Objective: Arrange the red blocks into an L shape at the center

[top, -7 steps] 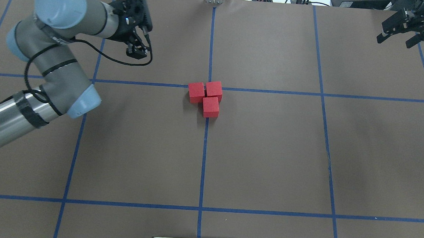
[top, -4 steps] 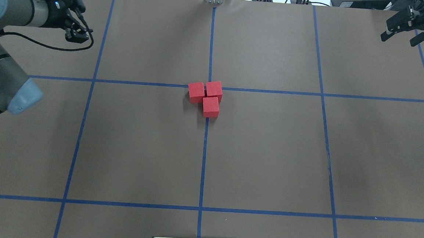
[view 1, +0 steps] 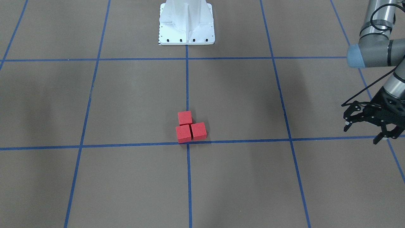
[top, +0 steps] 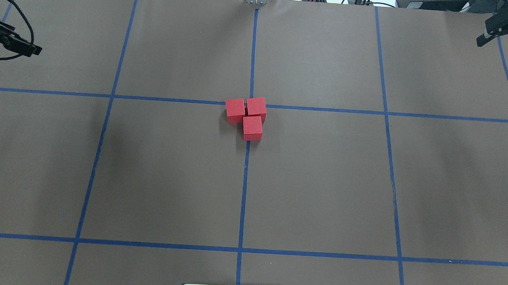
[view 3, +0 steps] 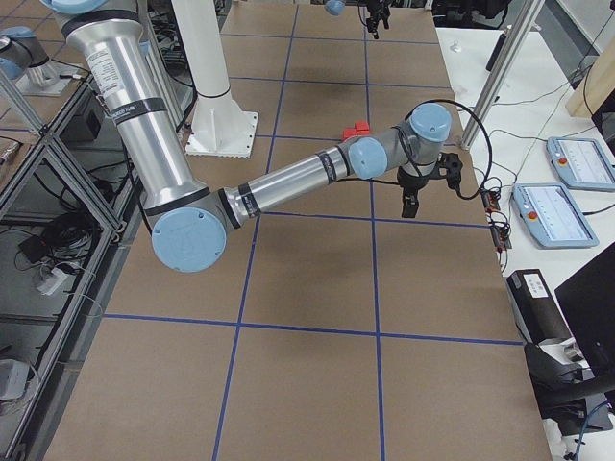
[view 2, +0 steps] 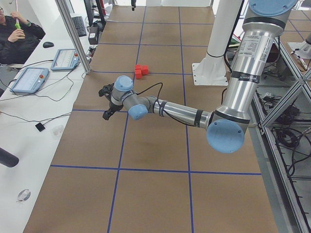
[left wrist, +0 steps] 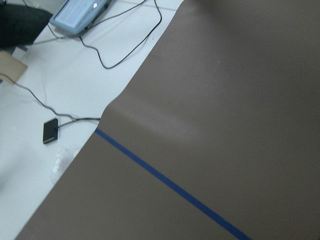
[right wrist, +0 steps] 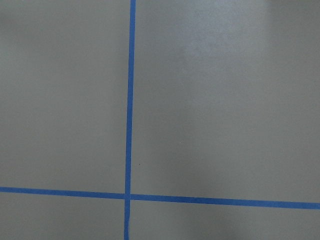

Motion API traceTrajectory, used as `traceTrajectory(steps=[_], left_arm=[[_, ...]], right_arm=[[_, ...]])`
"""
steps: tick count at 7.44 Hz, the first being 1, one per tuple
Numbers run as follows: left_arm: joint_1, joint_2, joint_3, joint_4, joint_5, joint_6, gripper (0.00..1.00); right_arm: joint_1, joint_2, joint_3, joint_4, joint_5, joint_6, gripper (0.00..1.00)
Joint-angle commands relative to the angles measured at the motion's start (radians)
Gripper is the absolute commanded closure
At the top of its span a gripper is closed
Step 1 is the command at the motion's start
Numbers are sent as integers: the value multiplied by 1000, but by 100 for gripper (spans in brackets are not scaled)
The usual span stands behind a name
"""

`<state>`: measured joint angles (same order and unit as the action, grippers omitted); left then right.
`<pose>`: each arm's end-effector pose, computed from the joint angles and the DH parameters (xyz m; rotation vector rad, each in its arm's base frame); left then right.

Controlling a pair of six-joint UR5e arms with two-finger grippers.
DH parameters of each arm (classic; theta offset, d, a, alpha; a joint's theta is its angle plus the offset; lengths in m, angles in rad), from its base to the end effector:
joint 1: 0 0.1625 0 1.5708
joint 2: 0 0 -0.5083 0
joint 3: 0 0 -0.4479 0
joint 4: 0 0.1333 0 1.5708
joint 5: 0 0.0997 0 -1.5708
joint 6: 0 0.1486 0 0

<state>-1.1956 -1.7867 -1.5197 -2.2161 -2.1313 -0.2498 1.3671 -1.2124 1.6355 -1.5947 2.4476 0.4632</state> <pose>0.2099 -0.6811 0.6001 0.5892 0.7482 0.3427 -0.1261 -0.7046 0.5034 0.0695 -0.9382 0.0651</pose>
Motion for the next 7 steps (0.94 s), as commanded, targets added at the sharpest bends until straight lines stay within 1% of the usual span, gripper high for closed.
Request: traceTrajectory(steps=[1, 2, 3, 4, 5, 6, 7], left_arm=[[-193, 12, 13, 193, -232, -20, 1], [-267, 15, 10, 295, -346, 6, 1], [-283, 56, 15, 306, -355, 56, 0], [-301, 103, 13, 291, -345, 104, 0], [-330, 115, 15, 294, -345, 165, 0], [-361, 118, 21, 305, -343, 187, 0], [-367, 121, 19, 373, -345, 190, 0]], right_arm=[[50, -70, 23, -1, 19, -81, 1], [84, -125, 18, -2, 16, -204, 1], [114, -191, 9, -5, -2, -307, 1], [124, -238, 21, 10, -8, -311, 1], [124, -248, 21, 9, -21, -310, 1], [136, -246, -3, 5, -27, -320, 1], [136, -254, -6, 2, -60, -311, 1]])
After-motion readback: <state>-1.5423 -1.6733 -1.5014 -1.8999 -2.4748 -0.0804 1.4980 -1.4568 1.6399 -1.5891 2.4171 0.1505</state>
